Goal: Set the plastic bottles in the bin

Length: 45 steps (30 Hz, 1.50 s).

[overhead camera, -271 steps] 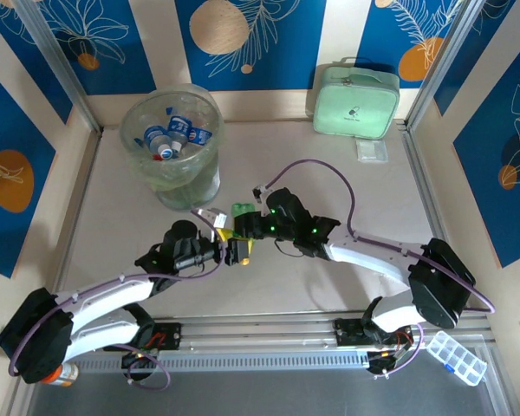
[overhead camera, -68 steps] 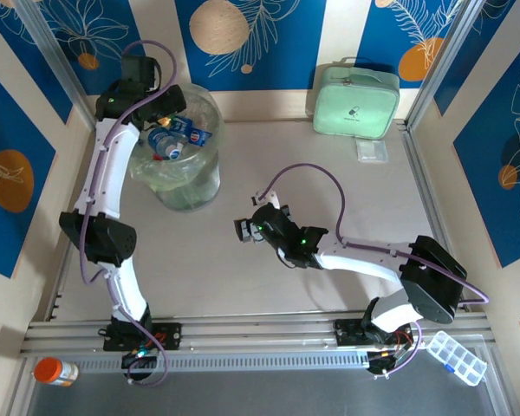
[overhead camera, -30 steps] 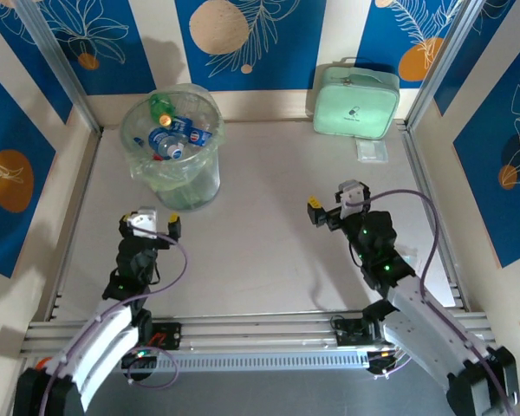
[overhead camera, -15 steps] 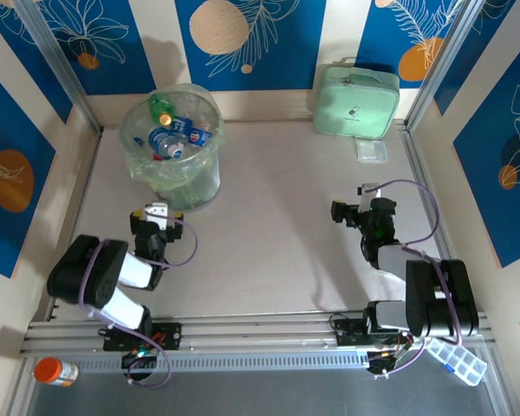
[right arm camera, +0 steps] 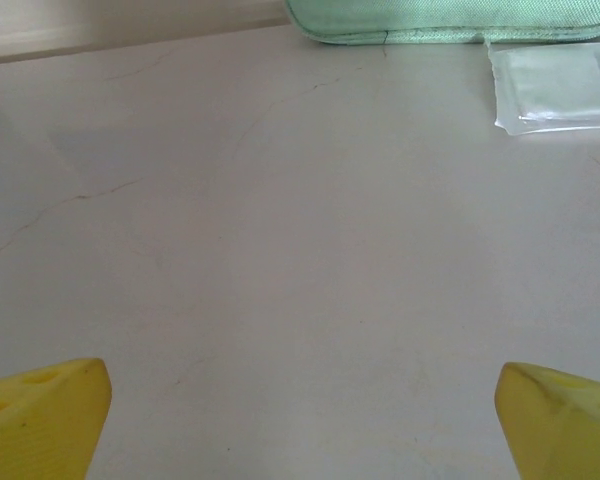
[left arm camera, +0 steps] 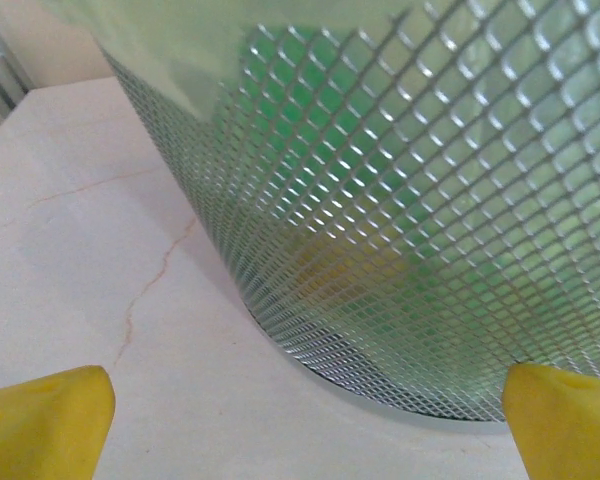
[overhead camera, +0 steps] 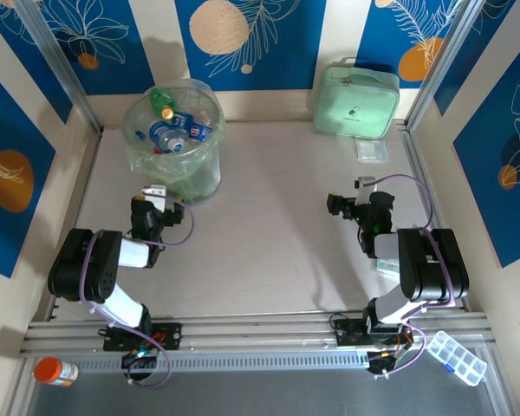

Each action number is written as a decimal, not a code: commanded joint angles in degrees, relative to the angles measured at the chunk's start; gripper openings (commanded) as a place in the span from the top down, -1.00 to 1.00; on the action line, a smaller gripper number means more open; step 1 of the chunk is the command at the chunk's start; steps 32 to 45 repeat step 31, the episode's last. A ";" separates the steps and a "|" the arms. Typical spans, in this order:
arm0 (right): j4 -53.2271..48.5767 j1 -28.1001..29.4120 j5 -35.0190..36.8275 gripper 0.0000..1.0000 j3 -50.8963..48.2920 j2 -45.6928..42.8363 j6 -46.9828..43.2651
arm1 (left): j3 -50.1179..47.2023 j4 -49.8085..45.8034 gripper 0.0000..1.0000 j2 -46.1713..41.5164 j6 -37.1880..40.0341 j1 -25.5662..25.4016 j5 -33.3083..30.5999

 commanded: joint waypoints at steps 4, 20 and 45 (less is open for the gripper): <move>0.60 0.45 -3.01 -0.98 0.86 -0.65 -1.68 | 0.84 -0.47 -0.99 -0.99 -0.04 0.27 3.91; -0.07 1.32 1.68 -0.98 1.14 -0.71 -1.03 | 0.07 0.92 -0.99 -1.12 0.91 -1.09 1.34; -0.06 1.32 1.74 -0.98 1.11 -0.71 -1.04 | 1.05 -1.08 -0.99 -1.16 -0.08 0.70 4.96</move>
